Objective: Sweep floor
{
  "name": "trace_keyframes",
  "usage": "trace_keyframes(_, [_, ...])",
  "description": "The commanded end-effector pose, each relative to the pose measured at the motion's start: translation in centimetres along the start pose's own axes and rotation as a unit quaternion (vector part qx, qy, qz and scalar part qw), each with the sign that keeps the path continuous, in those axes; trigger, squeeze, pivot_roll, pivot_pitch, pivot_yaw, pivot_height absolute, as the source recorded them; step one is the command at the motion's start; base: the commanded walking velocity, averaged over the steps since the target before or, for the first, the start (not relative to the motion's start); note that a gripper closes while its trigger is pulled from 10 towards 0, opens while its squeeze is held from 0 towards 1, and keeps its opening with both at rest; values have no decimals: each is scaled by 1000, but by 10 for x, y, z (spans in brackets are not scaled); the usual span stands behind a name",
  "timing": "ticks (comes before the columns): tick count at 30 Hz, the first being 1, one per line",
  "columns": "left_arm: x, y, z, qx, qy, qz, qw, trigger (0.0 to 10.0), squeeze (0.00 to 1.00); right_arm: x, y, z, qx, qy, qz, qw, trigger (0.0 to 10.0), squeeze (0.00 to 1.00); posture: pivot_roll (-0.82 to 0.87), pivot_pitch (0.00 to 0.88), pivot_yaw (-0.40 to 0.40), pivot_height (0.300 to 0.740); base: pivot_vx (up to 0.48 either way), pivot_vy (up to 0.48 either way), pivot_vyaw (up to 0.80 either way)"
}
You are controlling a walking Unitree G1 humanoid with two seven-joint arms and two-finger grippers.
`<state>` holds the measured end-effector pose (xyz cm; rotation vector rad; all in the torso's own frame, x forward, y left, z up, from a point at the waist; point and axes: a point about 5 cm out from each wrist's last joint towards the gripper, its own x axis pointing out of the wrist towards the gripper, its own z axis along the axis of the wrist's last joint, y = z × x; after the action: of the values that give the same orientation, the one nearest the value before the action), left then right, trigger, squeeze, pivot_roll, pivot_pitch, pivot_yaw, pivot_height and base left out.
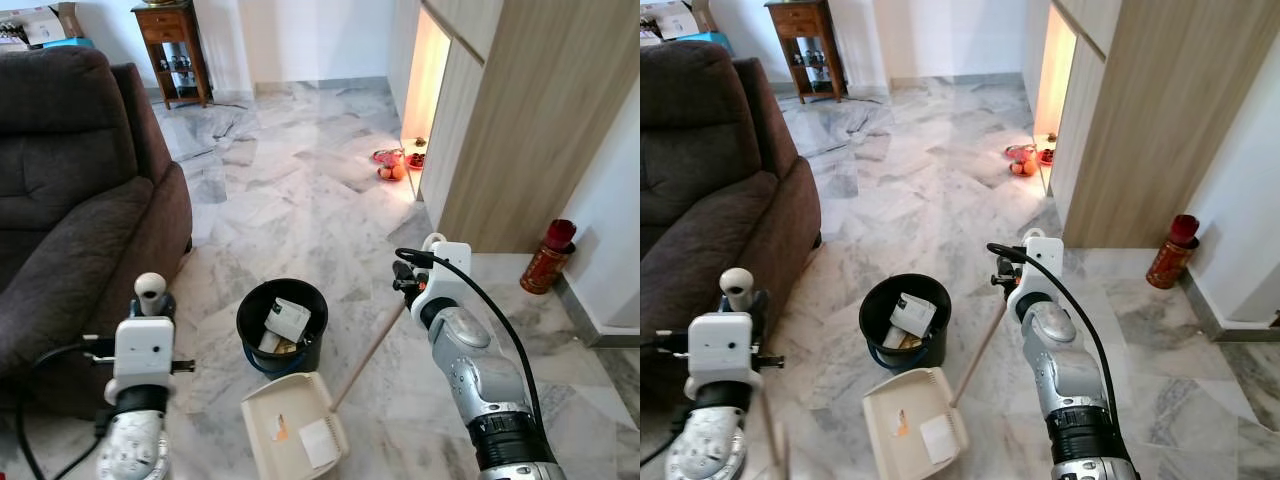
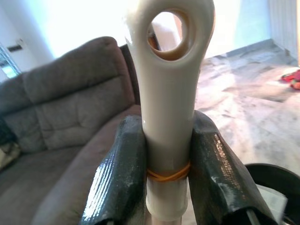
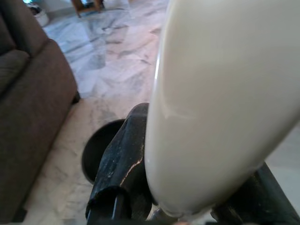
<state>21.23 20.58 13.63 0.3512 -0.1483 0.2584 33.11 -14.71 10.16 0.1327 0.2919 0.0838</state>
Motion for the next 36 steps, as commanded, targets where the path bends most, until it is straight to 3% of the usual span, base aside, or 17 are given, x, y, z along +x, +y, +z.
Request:
trace_keyframes(1, [7,11,12,16,-31,6,999,10000,0,2,0,4,1,-4,-4,1000,10000,0,-178,35,69,740,0,0,0])
trace_keyframes(7, [17,18,21,18,-69,6,997,10000,0,2,-5,-13,-36,47,-19,998,10000,0,-175,41,64,740,0,0,0])
trace_keyframes(11, [24,18,22,11,-83,0,996,10000,0,2,-5,-14,-40,51,-19,998,10000,0,-176,42,63,740,0,0,0])
trace_keyframes(17, [44,18,22,-58,-80,-35,994,10000,0,1,-6,-10,-41,46,-17,998,10000,0,-192,56,61,740,0,0,0])
trace_keyframes(27, [53,18,27,-86,-85,-76,990,10000,0,0,-3,-7,-36,38,-6,999,10000,0,-193,64,56,740,0,0,0])
trace_keyframes(32, [56,22,26,-82,-88,-67,990,10000,0,0,-3,-7,-36,37,-3,999,10000,0,-193,66,54,740,0,0,0])
trace_keyframes(33, [59,30,27,-73,-99,-33,992,10000,0,0,-3,-6,-36,36,-2,999,10000,0,-193,66,54,740,0,0,0])
trace_keyframes(35, [60,33,29,-89,-106,-19,990,10000,0,0,-3,-6,-35,35,-1,999,10000,0,-196,70,51,740,0,0,0])
trace_keyframes(36, [61,32,31,-118,-107,-21,987,10000,0,0,-3,-5,-34,34,0,999,10000,0,-196,70,51,740,0,0,0])
